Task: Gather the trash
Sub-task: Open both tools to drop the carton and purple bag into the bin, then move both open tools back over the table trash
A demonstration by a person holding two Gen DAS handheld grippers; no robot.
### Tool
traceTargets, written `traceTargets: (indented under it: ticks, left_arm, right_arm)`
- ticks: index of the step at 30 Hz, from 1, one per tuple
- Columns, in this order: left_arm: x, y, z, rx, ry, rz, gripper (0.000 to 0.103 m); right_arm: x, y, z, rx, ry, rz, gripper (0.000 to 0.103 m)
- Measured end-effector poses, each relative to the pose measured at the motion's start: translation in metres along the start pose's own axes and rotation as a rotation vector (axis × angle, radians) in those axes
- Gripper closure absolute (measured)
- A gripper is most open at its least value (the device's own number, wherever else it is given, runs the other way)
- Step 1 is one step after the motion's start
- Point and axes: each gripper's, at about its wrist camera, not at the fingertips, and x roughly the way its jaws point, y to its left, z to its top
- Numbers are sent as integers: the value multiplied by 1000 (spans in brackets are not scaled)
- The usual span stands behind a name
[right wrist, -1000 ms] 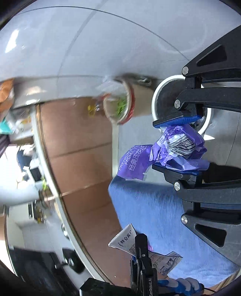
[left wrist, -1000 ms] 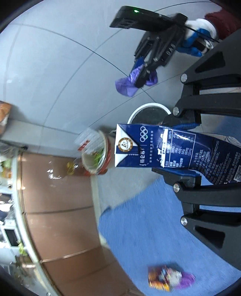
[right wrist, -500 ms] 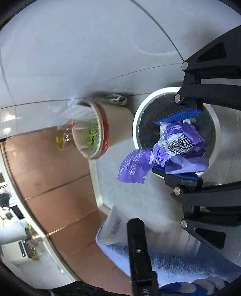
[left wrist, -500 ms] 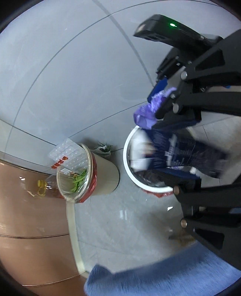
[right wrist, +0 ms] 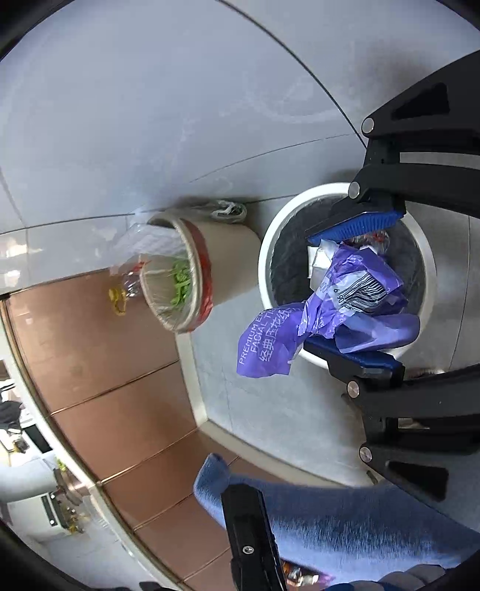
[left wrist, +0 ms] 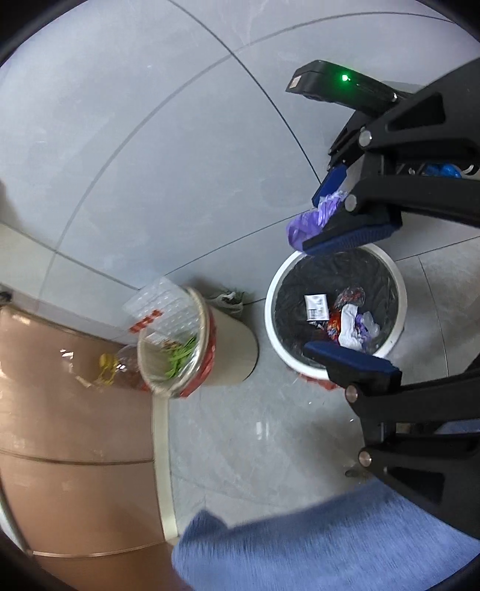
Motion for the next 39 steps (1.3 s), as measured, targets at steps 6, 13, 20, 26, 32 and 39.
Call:
traceTargets:
  ticks: [6,13,20,26,32,39]
  left_arm:
    - [-61,20,-15,-23,-70,24,56]
    - [-133,57,-46,-66,-138,72,56]
    - [-198,111,-84,-140,-195,159,56]
    - [-239,155,-114,-210,-234,212,56]
    - [-267,205,-140,-269,-246,274,56]
    - [-287,269,-163,-332,-243,332,56]
  right_arm:
    - [-39,31,1,-38,-46,45,48]
    - [-85,88,6,-106,-95,126,48]
    - [-112,152,-1,-201,-109,208,47]
    - [-126,206,-12,-275,-98,274,47]
    - [-126,253,-18,-343,-79,317,47]
    - [-110,315,-25,-426,-41,370,47]
